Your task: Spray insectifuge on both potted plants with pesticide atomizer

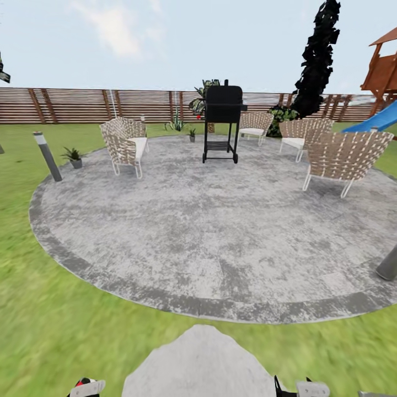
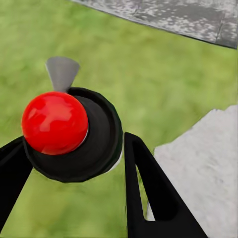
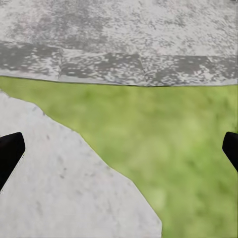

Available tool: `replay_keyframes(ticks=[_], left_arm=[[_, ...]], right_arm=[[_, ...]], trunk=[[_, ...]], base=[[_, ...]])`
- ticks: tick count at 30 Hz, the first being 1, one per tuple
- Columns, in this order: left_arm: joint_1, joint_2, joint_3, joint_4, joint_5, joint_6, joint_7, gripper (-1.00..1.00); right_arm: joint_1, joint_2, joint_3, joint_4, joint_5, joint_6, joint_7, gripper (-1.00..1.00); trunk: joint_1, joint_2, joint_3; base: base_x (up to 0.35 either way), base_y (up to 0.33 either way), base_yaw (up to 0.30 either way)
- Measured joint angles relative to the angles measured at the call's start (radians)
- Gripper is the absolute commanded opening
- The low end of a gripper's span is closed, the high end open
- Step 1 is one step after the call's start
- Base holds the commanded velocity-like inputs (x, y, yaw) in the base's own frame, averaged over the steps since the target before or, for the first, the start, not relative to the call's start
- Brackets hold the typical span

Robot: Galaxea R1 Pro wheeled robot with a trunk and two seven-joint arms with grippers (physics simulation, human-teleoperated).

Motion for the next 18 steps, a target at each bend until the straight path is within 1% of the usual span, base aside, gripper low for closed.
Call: replay_keyframes(ticks=[18], left_arm=[[0.0,0.0,0.0,0.0,0.0,0.0,0.0,-1.0]], right_arm=[[0.0,0.0,0.0,0.001,0.0,0.0,0.001,1.0]], trunk=[[0.0,0.0,0.0]], base=[[0.339,0.0,0.0]])
